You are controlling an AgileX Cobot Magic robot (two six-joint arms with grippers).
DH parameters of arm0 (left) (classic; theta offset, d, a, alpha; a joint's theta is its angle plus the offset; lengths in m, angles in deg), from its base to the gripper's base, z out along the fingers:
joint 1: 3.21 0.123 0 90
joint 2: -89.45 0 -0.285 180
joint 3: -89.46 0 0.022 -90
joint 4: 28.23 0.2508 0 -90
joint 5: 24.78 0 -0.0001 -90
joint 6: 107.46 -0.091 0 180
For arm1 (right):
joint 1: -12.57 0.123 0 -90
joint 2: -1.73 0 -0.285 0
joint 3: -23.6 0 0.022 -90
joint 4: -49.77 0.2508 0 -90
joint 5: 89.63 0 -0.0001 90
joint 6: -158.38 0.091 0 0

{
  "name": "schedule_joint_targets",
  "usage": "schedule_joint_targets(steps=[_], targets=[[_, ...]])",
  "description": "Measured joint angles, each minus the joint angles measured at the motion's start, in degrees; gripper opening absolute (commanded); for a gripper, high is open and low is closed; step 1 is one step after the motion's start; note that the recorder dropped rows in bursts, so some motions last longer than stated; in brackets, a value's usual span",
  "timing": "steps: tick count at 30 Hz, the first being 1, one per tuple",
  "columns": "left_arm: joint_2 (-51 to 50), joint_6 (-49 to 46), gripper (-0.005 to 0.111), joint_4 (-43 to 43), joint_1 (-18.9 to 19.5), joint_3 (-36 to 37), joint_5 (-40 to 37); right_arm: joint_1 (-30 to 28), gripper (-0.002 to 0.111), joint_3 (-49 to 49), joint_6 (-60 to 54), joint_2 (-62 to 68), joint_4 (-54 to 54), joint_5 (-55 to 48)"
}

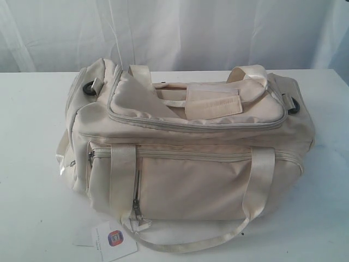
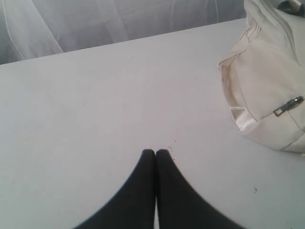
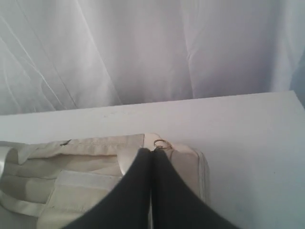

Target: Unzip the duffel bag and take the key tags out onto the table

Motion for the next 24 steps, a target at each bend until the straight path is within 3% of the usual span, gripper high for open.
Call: schedule_joint_targets(steps=[9,16,20,22,24], targets=[[0.0,-0.1,0.0,0.3,0.0,1.1,4.2,0.0,0.0,-25.2,-5.2,23.7,0.2,-17.7],[-4.8,-0.3,0.0,-3.5,0.0,-1.1,1.4,0.0,0.0,-28.7,-9.5,32.0,0.2,-25.1],[-14.6,-5.0,0.0,-8.9,-0.8,-7.9,-2.8,0.0,0.0,-28.7,-10.7,33.3,0.9,-26.9],[-23.4,-11.2,0.0,-15.7,-1.8,-14.3,-9.6,0.0,0.005,-28.7,-15.0,34.2,3.2,-28.0],[-32.1,-19.7,0.0,-24.9,-2.9,-19.8,-17.2,0.0,0.022,-28.7,-17.4,35.0,5.1,-29.1]])
